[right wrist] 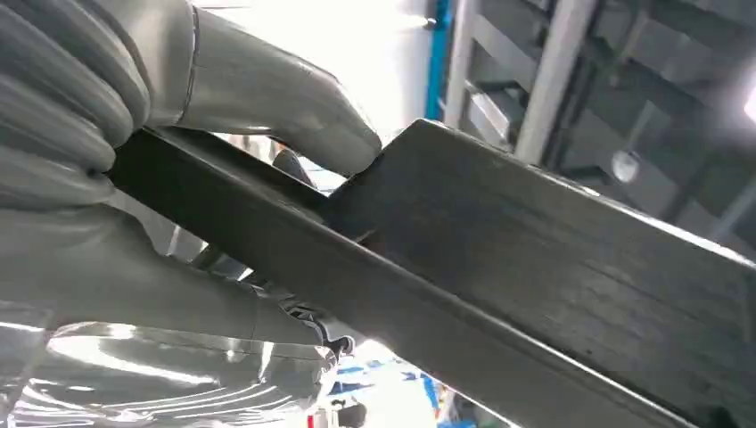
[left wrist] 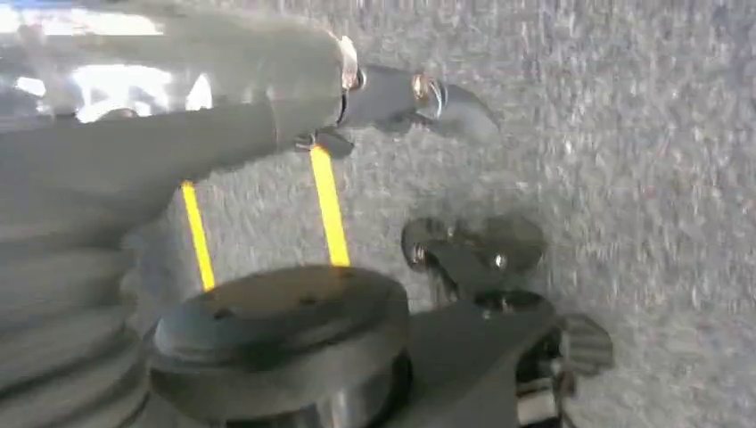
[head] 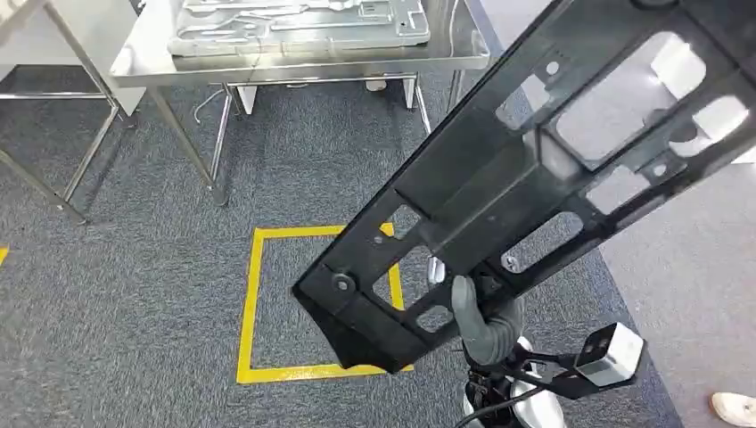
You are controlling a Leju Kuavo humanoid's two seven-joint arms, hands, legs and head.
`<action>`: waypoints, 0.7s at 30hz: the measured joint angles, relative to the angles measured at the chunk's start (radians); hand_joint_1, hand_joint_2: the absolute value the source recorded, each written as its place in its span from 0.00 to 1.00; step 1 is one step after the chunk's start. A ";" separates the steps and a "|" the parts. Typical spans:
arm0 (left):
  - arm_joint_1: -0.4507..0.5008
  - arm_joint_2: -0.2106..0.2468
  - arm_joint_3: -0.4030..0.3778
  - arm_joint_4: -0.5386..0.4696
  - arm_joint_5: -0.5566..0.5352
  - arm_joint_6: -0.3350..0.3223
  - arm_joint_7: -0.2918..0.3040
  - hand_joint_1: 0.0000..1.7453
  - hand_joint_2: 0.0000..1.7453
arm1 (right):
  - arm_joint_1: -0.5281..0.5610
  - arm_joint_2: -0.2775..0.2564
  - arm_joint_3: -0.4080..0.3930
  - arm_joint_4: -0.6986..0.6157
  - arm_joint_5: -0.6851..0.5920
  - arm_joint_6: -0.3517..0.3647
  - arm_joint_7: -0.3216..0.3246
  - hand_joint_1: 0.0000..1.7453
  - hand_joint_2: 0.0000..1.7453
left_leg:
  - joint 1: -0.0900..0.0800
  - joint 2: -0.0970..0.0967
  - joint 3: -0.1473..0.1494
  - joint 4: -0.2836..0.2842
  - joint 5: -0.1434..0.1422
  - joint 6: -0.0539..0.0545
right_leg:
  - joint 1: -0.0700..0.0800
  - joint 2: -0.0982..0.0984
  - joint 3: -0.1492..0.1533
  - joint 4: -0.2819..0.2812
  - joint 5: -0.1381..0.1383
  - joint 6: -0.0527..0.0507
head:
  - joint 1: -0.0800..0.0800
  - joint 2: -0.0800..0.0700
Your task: Take the parts from the cabinet and place them on the table.
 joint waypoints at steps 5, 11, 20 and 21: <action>-0.007 0.000 0.000 0.000 0.000 0.000 -0.002 0.00 1.00 | 0.002 0.008 -0.002 -0.013 0.005 0.000 0.001 1.00 1.00 | 0.007 0.001 -0.140 0.247 -0.078 -0.018 | -0.002 -0.001 0.060 -0.012 -0.035 -0.022 | 0.000 0.000; 0.001 0.000 0.000 0.000 0.000 0.000 -0.002 0.00 1.00 | 0.006 0.008 -0.002 -0.013 0.007 0.001 0.002 1.00 1.00 | -0.005 0.002 -0.167 0.053 0.104 0.017 | 0.003 0.005 0.141 -0.015 -0.100 -0.018 | 0.000 0.000; -0.003 0.002 0.000 0.000 0.001 0.001 -0.006 0.00 1.00 | 0.004 0.010 -0.014 -0.019 0.027 0.001 -0.007 1.00 1.00 | -0.002 -0.001 -0.103 -0.013 0.093 0.045 | -0.007 0.004 0.024 0.208 -0.171 0.038 | 0.000 0.000; -0.001 0.002 0.000 0.000 0.001 0.000 -0.006 0.00 1.00 | 0.004 0.008 -0.016 -0.017 0.030 0.001 -0.008 1.00 1.00 | -0.002 -0.001 -0.095 -0.013 0.086 0.044 | -0.011 0.004 -0.016 0.255 -0.199 0.045 | 0.000 0.000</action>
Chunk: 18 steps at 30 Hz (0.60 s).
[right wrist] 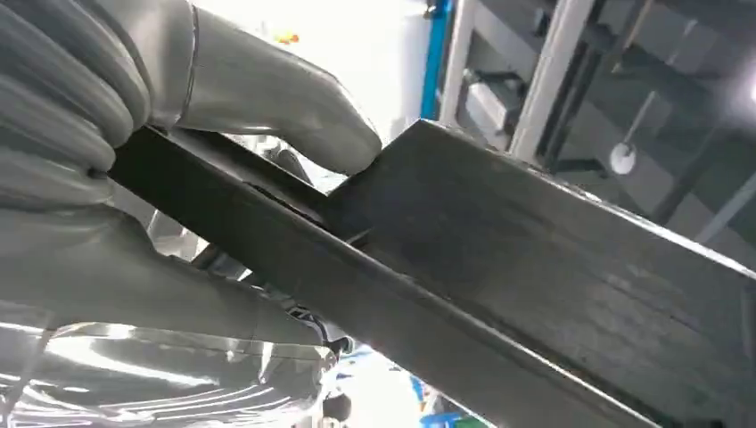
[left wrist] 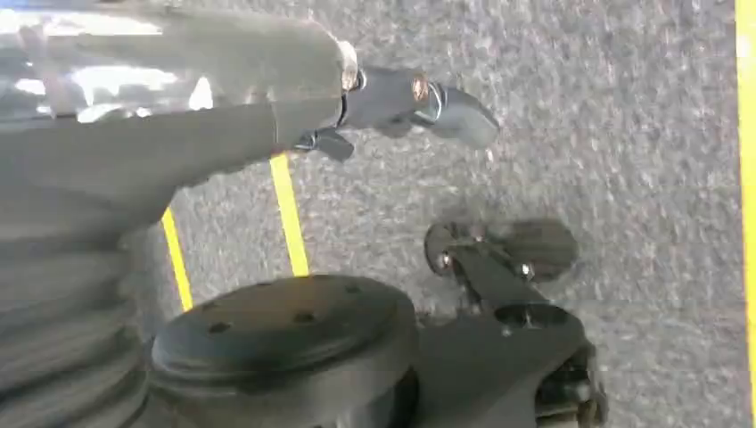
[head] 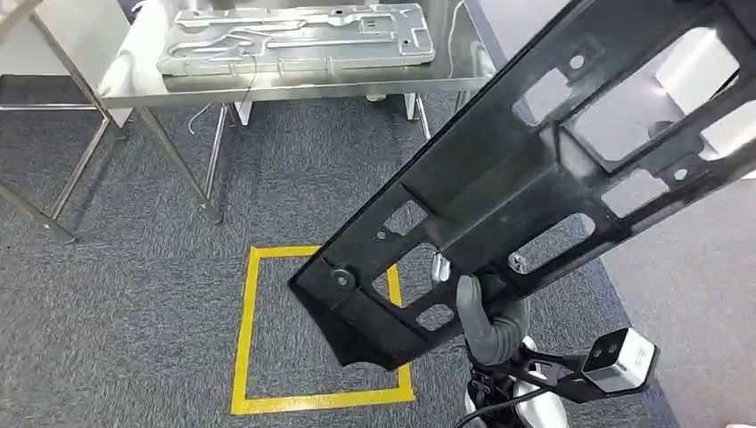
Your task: Take the parts from the cabinet and place them on the table.
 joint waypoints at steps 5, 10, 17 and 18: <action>0.001 -0.001 0.000 0.000 0.000 0.000 0.001 0.00 1.00 | -0.011 -0.003 -0.003 0.007 0.021 -0.002 -0.002 1.00 1.00 | 0.010 -0.003 0.063 0.001 -0.051 -0.020 | -0.020 -0.006 0.024 -0.226 0.179 0.016 | 0.000 0.000; -0.001 -0.003 0.006 0.000 0.001 0.002 0.002 0.00 1.00 | -0.033 -0.008 -0.008 0.013 0.043 -0.006 0.000 1.00 1.00 | 0.011 0.001 0.087 0.018 -0.076 -0.055 | -0.008 -0.005 0.043 -0.254 0.183 -0.031 | 0.000 0.000; 0.001 -0.003 0.018 0.000 0.001 0.003 0.000 0.00 1.00 | -0.072 -0.011 -0.025 0.025 0.088 -0.018 0.014 1.00 1.00 | 0.015 0.002 -0.127 0.316 -0.169 -0.062 | 0.003 -0.003 0.101 -0.262 0.138 -0.056 | 0.000 0.000; 0.002 -0.003 0.018 0.000 0.001 0.003 0.000 0.00 1.00 | -0.076 -0.011 -0.027 0.026 0.095 -0.020 0.016 1.00 1.00 | 0.014 0.002 -0.120 0.269 -0.131 -0.056 | 0.005 -0.002 0.113 -0.262 0.129 -0.056 | 0.000 0.000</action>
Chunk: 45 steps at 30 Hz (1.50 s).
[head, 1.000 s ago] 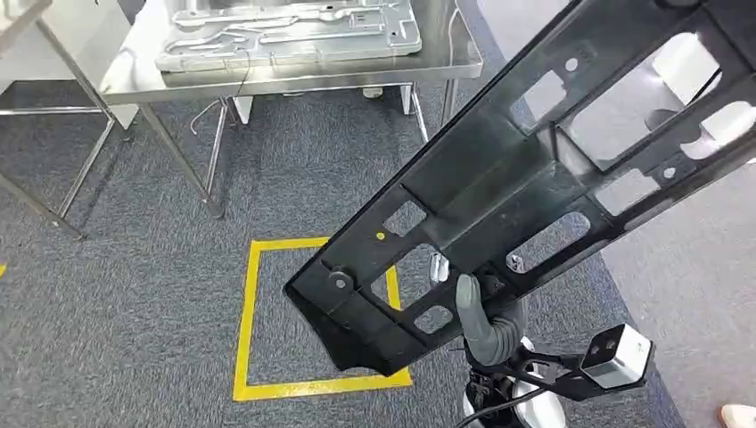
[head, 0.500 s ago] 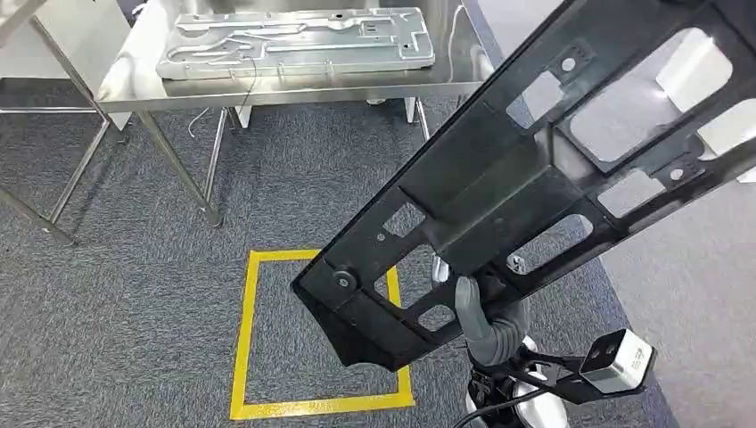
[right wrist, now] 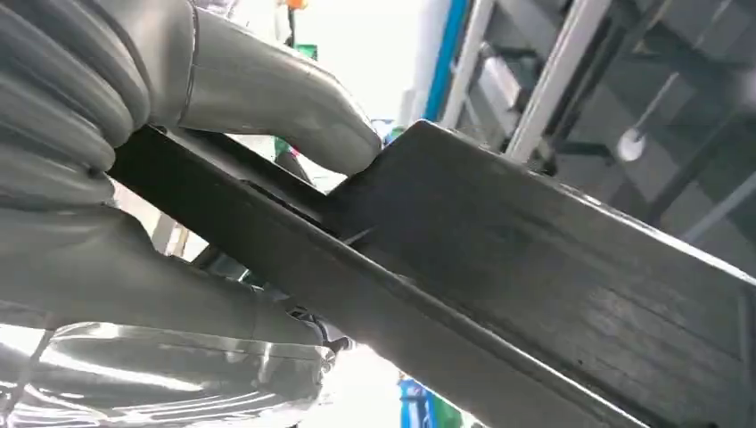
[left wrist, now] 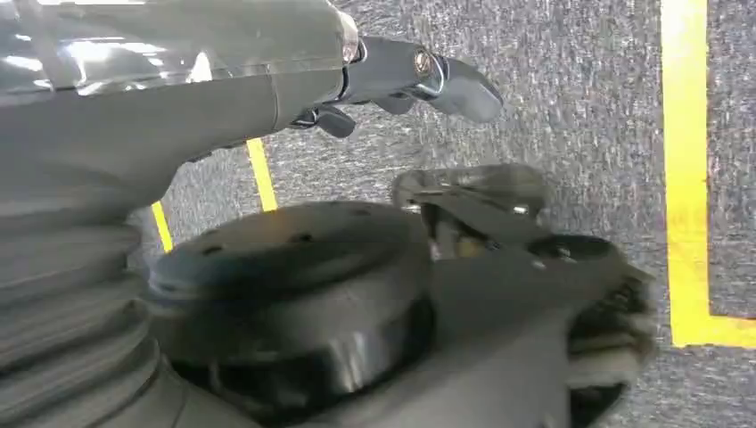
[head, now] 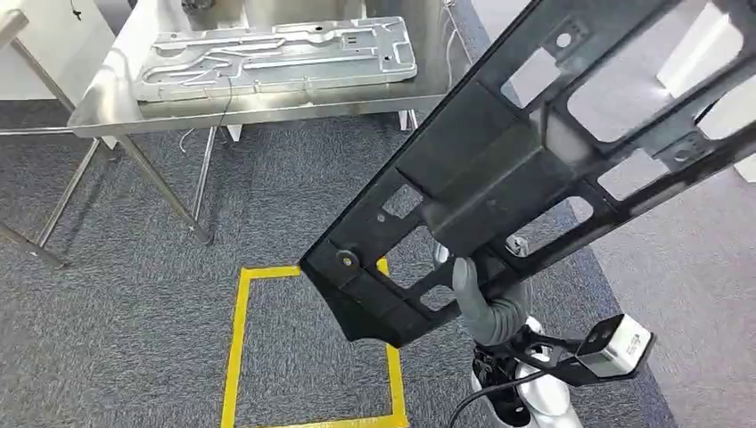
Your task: Take the parts from the cabinet and place them on the table.
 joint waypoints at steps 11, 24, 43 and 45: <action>0.003 0.004 0.019 0.000 0.000 -0.001 -0.002 0.00 1.00 | -0.080 -0.030 -0.029 0.005 0.053 -0.008 0.023 1.00 1.00 | -0.015 -0.002 0.113 -0.264 0.136 0.062 | -0.003 -0.001 -0.046 0.166 -0.079 0.053 | 0.000 0.000; 0.005 0.004 0.023 0.000 0.000 0.000 -0.002 0.00 1.00 | -0.096 -0.087 -0.059 0.019 0.079 -0.022 0.019 1.00 1.00 | -0.011 0.000 0.199 -0.219 0.049 0.016 | -0.007 -0.004 -0.042 -0.010 0.052 0.012 | 0.000 0.000; 0.005 0.006 0.023 0.000 -0.001 -0.003 -0.011 0.00 1.00 | -0.081 -0.151 -0.081 0.033 0.059 -0.037 -0.022 1.00 1.00 | -0.014 -0.002 0.119 -0.250 0.123 0.067 | -0.005 -0.001 -0.107 0.264 -0.134 0.068 | 0.000 0.000; 0.009 0.006 0.023 0.000 -0.001 -0.003 -0.011 0.00 1.00 | -0.076 -0.158 -0.082 0.037 0.059 -0.037 -0.023 1.00 1.00 | -0.015 -0.004 0.133 -0.250 0.110 0.067 | -0.005 -0.001 -0.142 0.262 -0.112 0.065 | 0.000 0.000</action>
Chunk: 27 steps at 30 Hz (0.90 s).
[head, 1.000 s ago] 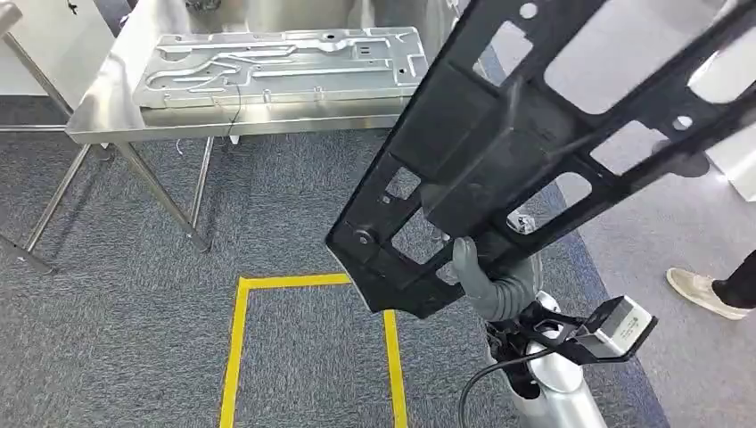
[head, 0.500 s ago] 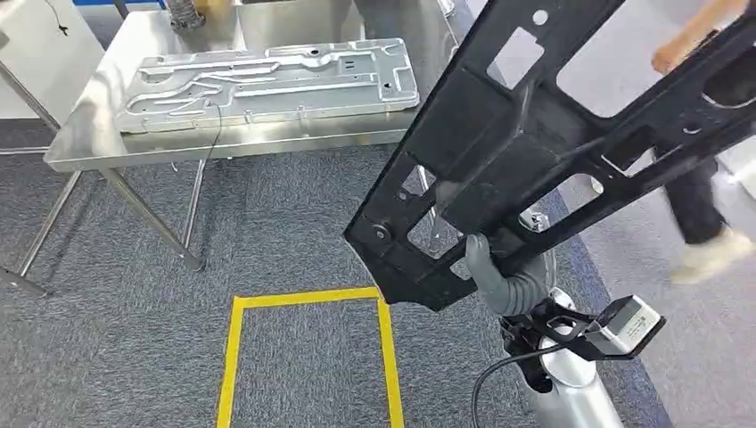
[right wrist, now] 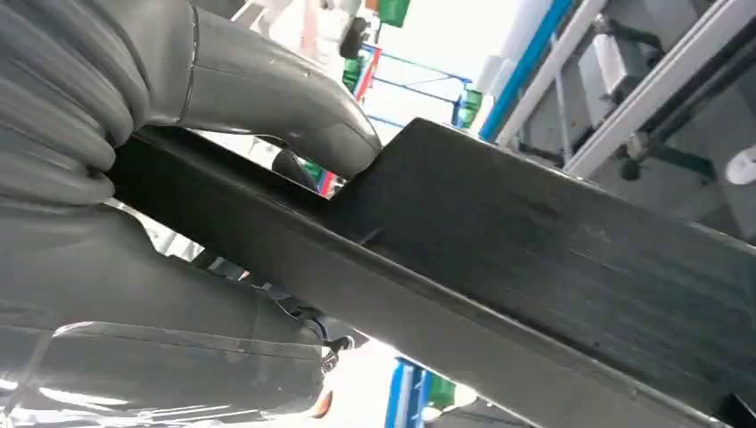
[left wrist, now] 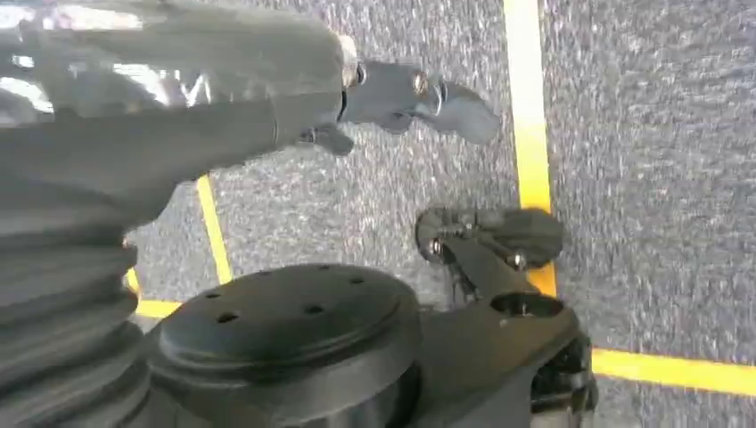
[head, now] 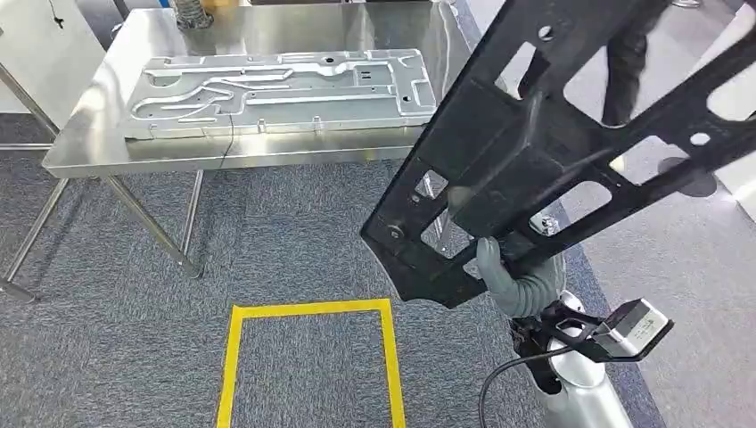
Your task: Take the parts from the cabinet and place them on the table.
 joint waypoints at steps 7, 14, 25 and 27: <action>0.000 -0.002 0.000 0.000 0.000 -0.002 -0.003 0.00 1.00 | 0.006 -0.013 -0.003 0.000 0.000 -0.006 -0.012 1.00 1.00 | -0.004 -0.001 0.045 0.014 -0.036 -0.029 | 0.013 -0.001 0.077 -0.270 0.164 -0.042 | 0.000 0.000; -0.004 -0.002 0.000 0.000 0.001 -0.002 -0.004 0.00 1.00 | 0.009 -0.016 -0.007 0.000 0.000 -0.013 -0.014 1.00 1.00 | 0.011 0.003 -0.127 0.301 -0.158 -0.062 | 0.002 -0.002 0.139 -0.279 0.132 -0.062 | 0.000 0.000; 0.000 -0.002 0.003 0.000 0.001 0.002 -0.006 0.00 1.00 | -0.004 -0.024 -0.012 0.003 0.000 -0.002 -0.013 1.00 1.00 | 0.009 0.002 -0.046 0.012 0.031 -0.011 | -0.005 -0.001 0.184 -0.231 0.078 -0.007 | 0.000 0.000; -0.002 -0.002 0.005 0.000 0.001 0.002 -0.006 0.00 1.00 | -0.012 -0.026 -0.014 0.005 0.000 0.000 -0.014 1.00 1.00 | 0.005 0.002 -0.036 0.010 0.021 0.000 | -0.004 -0.001 0.088 -0.083 0.036 -0.004 | 0.000 0.000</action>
